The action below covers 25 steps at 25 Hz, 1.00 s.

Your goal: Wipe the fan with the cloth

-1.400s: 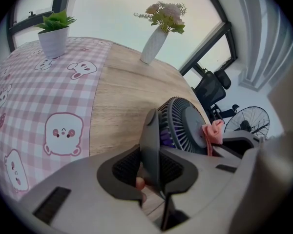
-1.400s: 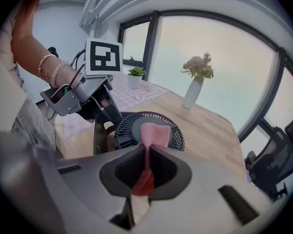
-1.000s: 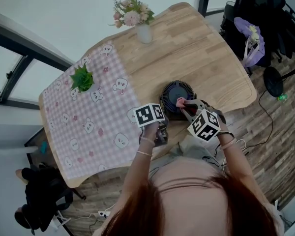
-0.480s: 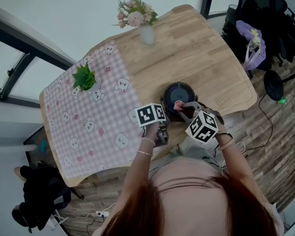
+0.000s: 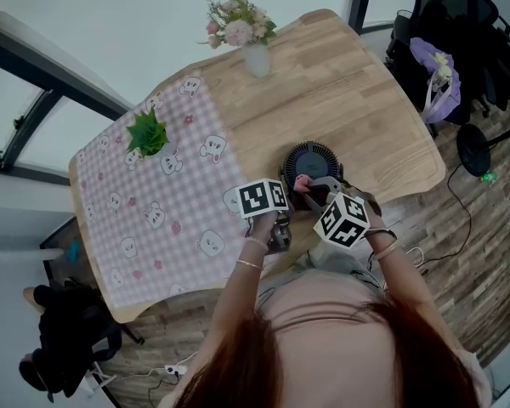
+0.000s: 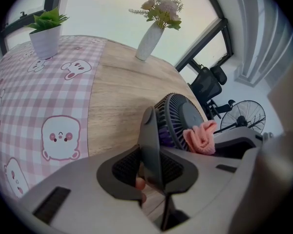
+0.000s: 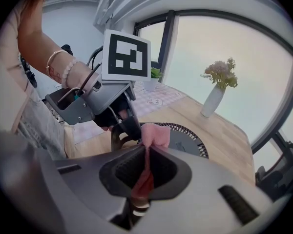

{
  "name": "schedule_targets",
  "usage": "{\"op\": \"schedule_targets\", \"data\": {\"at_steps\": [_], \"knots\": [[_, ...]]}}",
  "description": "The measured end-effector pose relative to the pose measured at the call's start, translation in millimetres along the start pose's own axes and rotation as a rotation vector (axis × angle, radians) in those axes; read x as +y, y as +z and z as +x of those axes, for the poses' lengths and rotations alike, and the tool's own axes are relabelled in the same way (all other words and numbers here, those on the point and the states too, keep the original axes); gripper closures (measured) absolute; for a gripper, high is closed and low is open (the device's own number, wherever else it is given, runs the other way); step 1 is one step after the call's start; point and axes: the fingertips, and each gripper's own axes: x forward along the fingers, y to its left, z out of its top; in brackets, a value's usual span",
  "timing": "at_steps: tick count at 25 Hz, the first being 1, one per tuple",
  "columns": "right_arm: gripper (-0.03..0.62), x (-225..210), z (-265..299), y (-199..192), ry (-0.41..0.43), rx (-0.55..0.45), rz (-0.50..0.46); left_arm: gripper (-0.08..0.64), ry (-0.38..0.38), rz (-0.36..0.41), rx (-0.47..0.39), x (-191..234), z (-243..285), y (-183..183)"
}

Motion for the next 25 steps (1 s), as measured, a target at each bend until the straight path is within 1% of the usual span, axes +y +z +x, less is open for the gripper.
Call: {"op": "schedule_targets", "data": {"at_steps": [4,10,25], "knots": [[0.569,-1.8,3.3,3.0,0.000,0.007,-0.009,0.480,-0.002,0.010,0.009,0.4,-0.2,-1.2],[0.569,0.4,8.4,11.9,0.022,0.010,-0.032,0.482,0.001,0.025,0.018,0.5,-1.2,-0.7],[0.569,-3.5,27.1,32.5,0.048,0.016,-0.052,0.480,-0.004,0.026,0.028,1.0,-0.5,-0.6]]}}
